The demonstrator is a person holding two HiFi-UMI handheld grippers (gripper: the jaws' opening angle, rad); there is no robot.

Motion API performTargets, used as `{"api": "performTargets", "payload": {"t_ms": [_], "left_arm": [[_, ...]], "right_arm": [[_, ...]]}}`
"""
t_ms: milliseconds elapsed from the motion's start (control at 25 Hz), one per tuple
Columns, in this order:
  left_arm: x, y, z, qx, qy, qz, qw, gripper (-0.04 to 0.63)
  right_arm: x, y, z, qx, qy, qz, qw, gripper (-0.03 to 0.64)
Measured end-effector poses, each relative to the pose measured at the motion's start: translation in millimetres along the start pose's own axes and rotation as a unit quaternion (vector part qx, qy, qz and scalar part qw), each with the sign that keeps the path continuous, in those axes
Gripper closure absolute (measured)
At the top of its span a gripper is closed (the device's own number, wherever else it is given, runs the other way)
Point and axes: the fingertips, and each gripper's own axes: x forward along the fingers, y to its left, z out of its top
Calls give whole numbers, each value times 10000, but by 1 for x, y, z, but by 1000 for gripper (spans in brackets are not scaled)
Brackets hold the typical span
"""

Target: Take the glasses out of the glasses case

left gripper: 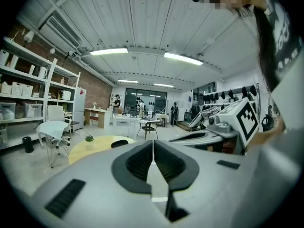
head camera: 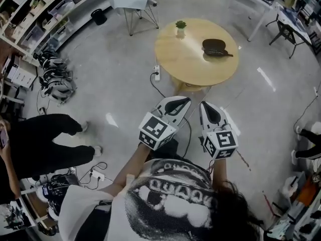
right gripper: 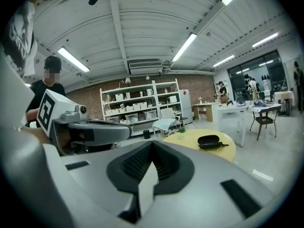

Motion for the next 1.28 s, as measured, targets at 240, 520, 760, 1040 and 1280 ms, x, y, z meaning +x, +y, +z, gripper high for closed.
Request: {"api": "performTargets", "payload": {"t_ms": [240, 520, 760, 1040, 1280], "left_arm": [[36, 65, 6, -26, 45, -209, 9998, 580], [66, 127, 13, -66, 58, -352, 9993, 580], [83, 151, 15, -145, 58, -520, 9985, 580], [94, 161, 11, -249, 60, -626, 9977, 580], [103, 164, 5, -312, 130, -593, 9977, 580]], "right_arm": [[69, -24, 13, 10, 136, -148, 9998, 620], [129, -47, 26, 28, 253, -336, 9991, 620], [148, -60, 30, 59, 344, -569, 9978, 620], [158, -71, 25, 94, 511, -686, 9963, 620], [160, -83, 17, 189, 592, -697, 9956, 620]]}}
